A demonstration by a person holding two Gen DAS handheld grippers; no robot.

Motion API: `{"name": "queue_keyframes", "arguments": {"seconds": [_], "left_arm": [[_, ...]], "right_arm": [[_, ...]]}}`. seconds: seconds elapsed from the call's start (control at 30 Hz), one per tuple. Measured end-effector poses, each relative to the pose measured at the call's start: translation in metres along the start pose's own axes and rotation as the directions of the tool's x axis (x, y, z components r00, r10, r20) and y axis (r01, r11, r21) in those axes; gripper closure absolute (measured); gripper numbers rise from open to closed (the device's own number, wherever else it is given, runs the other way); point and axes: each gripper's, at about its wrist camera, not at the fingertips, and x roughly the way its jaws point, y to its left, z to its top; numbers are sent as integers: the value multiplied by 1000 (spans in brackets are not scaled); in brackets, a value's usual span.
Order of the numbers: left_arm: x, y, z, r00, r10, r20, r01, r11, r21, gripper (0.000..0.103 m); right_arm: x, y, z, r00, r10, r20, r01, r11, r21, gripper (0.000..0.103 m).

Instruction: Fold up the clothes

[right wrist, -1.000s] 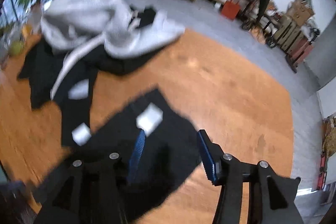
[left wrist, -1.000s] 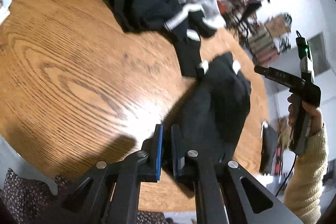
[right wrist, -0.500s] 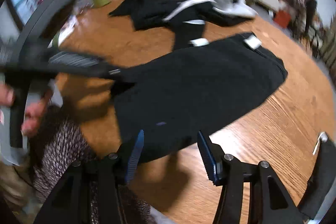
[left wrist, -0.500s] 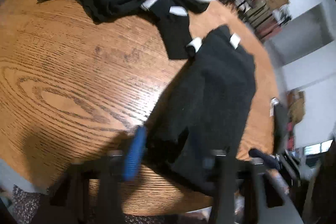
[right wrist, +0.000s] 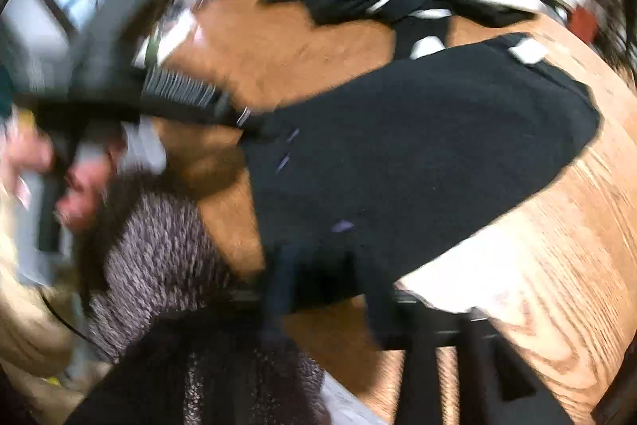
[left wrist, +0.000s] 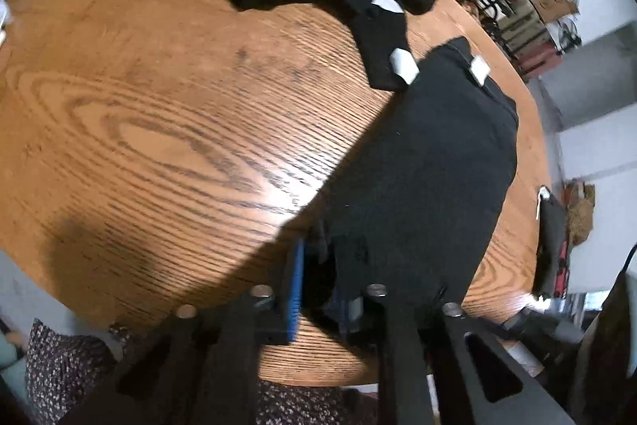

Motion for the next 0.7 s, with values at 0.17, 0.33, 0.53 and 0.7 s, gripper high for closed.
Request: {"name": "queue_keyframes", "arguments": {"seconds": [0.17,0.33,0.53,0.7], "left_arm": [[-37,-54,2,953,181,242,-223,962,156,58],[15,-110,-19,974,198,111,-227,874,431,58],[35,-104,-27,978,206,45,-204,868,453,57],[2,-66,-10,998,47,50,-59,962,266,48]], "right_arm": [[-29,-95,46,935,-337,114,312,930,195,60],[21,-167,88,938,-346,-11,335,902,273,63],[19,-188,73,964,-267,4,240,873,425,54],[0,-121,20,990,-141,30,118,911,395,42]]}}
